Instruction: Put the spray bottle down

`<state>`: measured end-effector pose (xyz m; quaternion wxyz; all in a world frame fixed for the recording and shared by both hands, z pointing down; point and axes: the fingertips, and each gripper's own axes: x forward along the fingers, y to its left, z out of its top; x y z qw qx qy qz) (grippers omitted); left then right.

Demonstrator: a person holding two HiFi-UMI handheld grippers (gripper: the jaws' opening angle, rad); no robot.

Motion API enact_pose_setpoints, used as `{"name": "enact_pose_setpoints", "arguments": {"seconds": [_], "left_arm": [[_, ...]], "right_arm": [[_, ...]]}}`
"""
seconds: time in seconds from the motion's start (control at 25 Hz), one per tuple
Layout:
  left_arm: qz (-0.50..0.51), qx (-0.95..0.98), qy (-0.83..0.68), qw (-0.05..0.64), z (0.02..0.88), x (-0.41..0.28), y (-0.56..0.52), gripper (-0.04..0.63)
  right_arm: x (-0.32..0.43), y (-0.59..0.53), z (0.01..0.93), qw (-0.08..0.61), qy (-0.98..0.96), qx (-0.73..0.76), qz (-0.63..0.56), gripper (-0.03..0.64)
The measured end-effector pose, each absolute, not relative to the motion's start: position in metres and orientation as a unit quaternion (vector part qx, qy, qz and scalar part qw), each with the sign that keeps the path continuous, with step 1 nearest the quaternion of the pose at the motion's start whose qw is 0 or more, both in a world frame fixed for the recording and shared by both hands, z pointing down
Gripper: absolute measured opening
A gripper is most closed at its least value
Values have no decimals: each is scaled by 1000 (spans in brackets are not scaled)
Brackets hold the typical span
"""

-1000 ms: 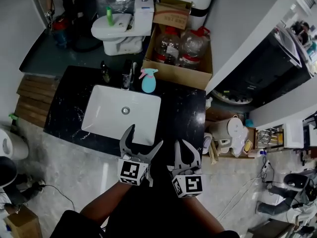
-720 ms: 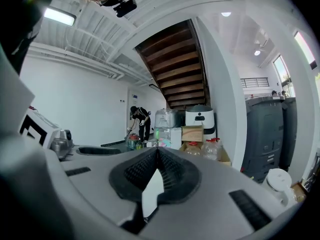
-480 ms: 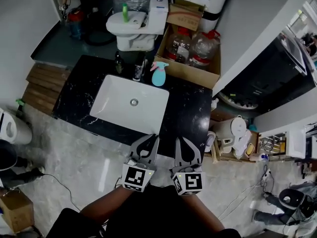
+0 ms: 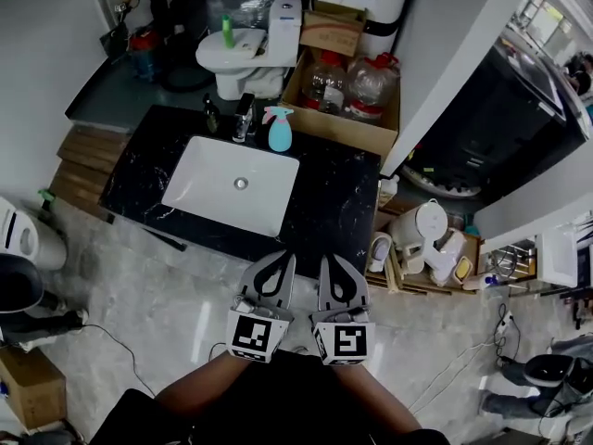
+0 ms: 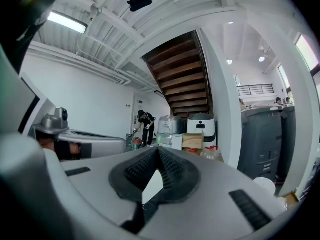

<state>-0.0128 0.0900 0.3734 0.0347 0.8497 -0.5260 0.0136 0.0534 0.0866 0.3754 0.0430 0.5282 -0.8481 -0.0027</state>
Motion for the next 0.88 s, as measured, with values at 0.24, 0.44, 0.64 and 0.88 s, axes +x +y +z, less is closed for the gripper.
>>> {"name": "enact_pose_setpoints", "arguments": {"seconds": [0.24, 0.44, 0.64, 0.88], "left_arm": [[25, 845, -532, 46, 383, 13, 132, 14], [30, 848, -527, 37, 383, 31, 155, 14], [28, 851, -524, 38, 387, 44, 182, 14], [34, 852, -521, 34, 393, 59, 211, 14]], "right_arm": [[72, 126, 377, 47, -851, 523, -11, 15], [85, 153, 382, 47, -849, 526, -5, 15], [95, 180, 379, 39, -847, 530, -6, 15], [107, 209, 378, 30, -847, 531, -19, 15]]}}
